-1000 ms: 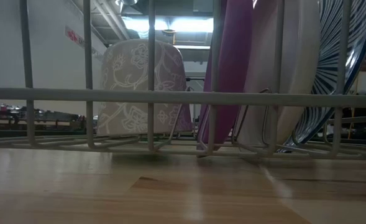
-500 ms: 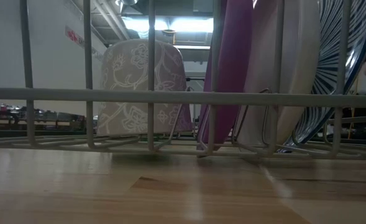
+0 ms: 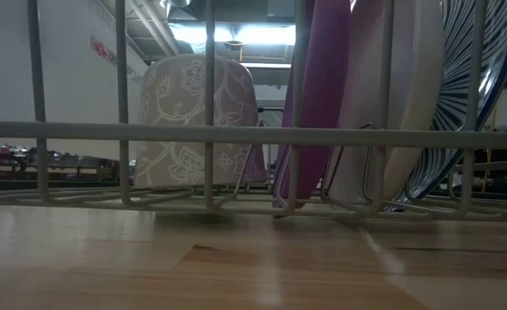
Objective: Sort dishes
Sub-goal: Return to Home Position
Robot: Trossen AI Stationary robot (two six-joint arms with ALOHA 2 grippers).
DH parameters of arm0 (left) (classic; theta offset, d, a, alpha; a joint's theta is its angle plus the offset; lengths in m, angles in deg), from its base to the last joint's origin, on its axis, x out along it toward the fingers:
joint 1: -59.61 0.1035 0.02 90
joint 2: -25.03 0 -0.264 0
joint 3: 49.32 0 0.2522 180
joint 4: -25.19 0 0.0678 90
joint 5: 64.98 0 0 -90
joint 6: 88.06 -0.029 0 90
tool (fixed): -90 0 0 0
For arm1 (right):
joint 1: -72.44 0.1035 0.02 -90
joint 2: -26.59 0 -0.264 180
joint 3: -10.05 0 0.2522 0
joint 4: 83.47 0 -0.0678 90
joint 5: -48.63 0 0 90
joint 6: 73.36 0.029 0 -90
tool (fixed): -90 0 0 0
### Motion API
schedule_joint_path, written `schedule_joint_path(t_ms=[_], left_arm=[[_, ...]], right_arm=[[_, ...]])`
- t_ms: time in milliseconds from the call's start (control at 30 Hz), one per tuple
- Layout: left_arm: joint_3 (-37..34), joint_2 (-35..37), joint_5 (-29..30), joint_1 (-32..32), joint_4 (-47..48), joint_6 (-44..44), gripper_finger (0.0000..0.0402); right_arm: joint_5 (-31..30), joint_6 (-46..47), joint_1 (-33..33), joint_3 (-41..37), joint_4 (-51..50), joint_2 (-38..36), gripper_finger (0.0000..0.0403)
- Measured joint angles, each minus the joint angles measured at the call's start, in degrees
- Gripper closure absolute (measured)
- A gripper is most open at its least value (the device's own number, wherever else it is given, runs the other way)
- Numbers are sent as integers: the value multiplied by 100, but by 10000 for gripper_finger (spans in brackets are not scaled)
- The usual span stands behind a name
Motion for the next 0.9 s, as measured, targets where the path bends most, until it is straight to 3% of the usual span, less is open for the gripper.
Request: schedule_joint_path(t_ms=[400,567,900], left_arm=[[0,0,0,0,-2,-21,318],[0,0,-1,0,-2,-21,318],[2,0,0,0,-2,-194,318]], right_arm=[[-246,-284,-6,0,-1166,-577,333],[-337,-232,-10,-336,-893,-829,333],[-264,-85,-10,-1286,-647,-2110,333]])
